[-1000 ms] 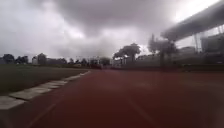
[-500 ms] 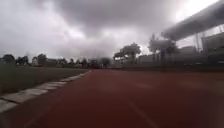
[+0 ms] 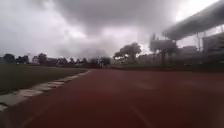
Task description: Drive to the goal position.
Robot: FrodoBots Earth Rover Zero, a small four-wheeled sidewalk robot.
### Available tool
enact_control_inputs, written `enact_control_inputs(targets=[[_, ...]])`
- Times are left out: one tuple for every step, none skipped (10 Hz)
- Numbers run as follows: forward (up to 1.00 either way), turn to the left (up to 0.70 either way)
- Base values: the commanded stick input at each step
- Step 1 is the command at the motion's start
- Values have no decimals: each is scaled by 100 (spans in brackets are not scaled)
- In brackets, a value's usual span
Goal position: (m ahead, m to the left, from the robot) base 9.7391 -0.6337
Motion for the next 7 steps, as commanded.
enact_control_inputs(targets=[[50,0],[50,0],[50,0],[50,0],[50,0],[50,0],[50,0]])
